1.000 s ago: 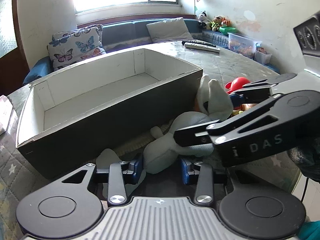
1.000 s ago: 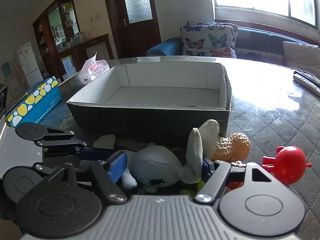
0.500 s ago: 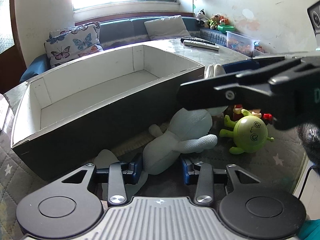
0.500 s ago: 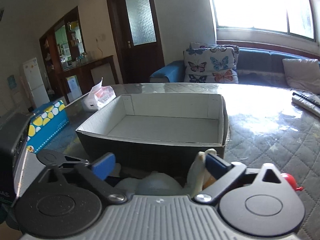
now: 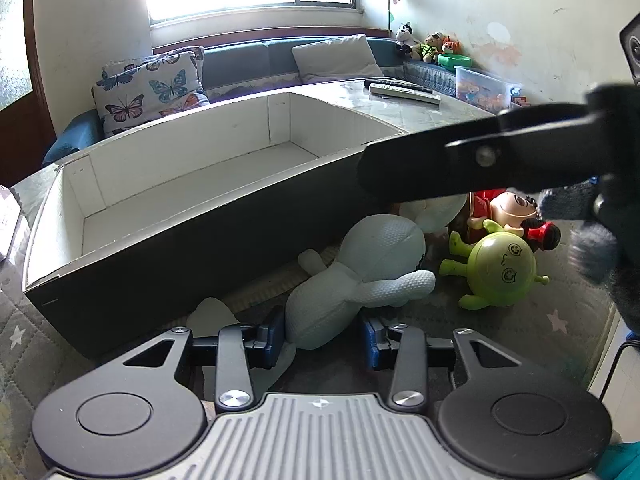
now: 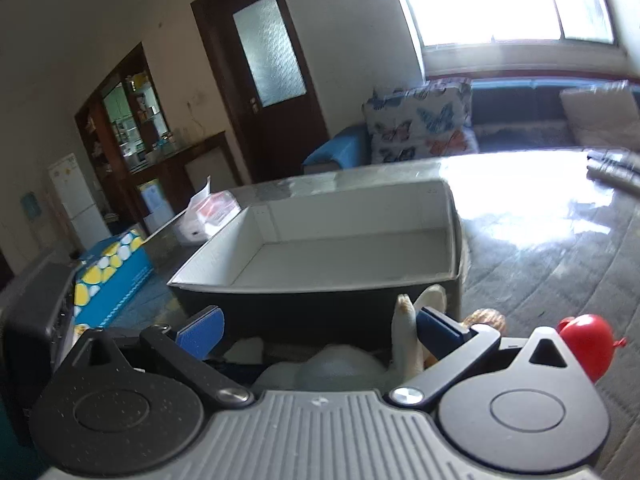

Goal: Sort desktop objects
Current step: 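Lift the rabbit with the right tool and carry it over the box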

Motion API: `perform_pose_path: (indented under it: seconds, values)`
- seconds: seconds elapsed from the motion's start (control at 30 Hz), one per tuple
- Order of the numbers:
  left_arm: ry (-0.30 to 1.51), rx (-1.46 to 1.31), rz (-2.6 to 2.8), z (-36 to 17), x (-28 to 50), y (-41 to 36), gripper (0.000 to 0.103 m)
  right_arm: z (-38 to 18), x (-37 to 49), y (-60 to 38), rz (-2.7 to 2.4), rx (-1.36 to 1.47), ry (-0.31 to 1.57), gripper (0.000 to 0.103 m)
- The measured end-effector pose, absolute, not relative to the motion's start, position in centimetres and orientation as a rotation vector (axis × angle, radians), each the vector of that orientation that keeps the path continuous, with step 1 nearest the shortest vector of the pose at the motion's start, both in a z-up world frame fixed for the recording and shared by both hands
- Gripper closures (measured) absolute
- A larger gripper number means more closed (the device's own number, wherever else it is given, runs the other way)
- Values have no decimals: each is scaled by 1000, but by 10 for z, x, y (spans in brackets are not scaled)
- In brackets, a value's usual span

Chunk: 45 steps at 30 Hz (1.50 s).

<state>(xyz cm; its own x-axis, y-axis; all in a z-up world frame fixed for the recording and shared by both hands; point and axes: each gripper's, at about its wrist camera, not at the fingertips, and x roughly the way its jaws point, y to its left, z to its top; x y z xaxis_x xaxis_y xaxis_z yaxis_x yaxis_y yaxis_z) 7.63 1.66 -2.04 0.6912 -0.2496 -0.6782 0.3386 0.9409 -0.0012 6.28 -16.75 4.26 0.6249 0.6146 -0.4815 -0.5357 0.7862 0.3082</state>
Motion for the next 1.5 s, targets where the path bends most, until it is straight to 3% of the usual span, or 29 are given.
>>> perform_pose_path:
  seconds: [0.4, 0.6, 1.0, 1.5]
  values:
    - [728, 138, -319, -23, 73, 13, 59, 39, 47, -165, 706, 172, 628, 0]
    - [724, 139, -317, -24, 74, 11, 59, 57, 31, -170, 737, 181, 523, 0]
    - [716, 131, -312, -24, 69, 11, 59, 26, 60, -173, 690, 338, 771, 0]
    - [704, 115, -319, -25, 65, 13, 67, 12, 82, -141, 607, 269, 882, 0]
